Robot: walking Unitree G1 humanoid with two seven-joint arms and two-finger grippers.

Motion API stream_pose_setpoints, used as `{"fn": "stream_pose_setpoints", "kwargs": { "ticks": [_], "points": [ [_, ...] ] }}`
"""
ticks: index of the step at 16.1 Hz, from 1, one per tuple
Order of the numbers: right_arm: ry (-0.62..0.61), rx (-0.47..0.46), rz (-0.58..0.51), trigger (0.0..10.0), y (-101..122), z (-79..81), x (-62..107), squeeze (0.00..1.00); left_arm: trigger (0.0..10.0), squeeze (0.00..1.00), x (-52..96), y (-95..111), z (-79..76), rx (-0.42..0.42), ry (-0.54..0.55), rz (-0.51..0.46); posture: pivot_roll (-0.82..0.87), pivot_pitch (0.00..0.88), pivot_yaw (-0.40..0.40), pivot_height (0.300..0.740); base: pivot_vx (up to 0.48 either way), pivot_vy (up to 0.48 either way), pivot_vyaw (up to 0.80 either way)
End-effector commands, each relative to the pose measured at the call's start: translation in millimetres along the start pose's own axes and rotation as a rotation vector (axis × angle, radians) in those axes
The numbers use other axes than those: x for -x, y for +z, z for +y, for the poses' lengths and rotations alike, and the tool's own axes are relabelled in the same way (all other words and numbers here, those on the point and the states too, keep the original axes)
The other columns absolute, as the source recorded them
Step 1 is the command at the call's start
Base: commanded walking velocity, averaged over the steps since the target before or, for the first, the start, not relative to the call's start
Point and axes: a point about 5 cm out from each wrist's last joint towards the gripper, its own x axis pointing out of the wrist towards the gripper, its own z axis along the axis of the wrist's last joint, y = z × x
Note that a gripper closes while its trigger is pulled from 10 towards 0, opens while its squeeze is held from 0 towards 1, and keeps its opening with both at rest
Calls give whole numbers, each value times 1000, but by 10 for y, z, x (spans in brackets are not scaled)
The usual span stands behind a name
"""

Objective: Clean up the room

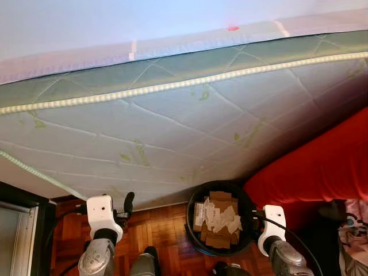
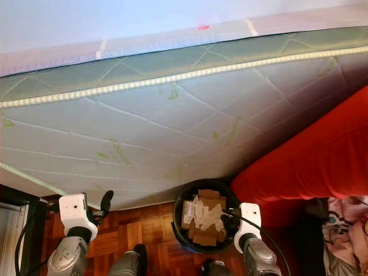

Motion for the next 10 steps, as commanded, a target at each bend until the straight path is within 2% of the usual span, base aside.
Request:
{"fn": "stream_pose_setpoints", "kwargs": {
  "ticks": [1, 4, 5, 6, 7, 8, 10],
  "points": [
    [-13, -4, 41, 10000, -127, -15, 37, 0, 10000, 0, 48, -138, 58, 8, 19, 65, 133, 314, -9, 740, 0, 0, 0],
    [-46, -26, 33, 10000, -153, 71, 19, 0, 10000, 0, 54, -341, 98, -10, 14, 152, 121, 267, -10, 740, 0, 0, 0],
    [-61, -38, 20, 10000, -125, 106, 1, 0, 10000, 0, 61, -448, 132, -16, 23, 199, 102, 201, -10, 740, 0, 0, 0],
    [-66, -45, 10, 10000, -103, 119, -9, 0, 10000, 0, 69, -487, 144, -19, 25, 217, 102, 201, -10, 740, 0, 0, 0],
    [-76, -49, -12, 10000, -25, 123, -33, 0, 10000, 0, 90, -637, 192, -32, 37, 297, 76, 135, -9, 740, 0, 0, 0],
    [-79, -48, -16, 10000, -11, 111, -33, 0, 10000, 0, 100, -672, 210, -32, 44, 317, 73, 126, -8, 740, 0, 0, 0],
    [-111, -71, -34, 10000, 33, 43, -29, 0, 10000, 0, 86, -772, 296, -38, 76, 389, 30, 35, 4, 740, 0, 0, 0]
  ]
}}
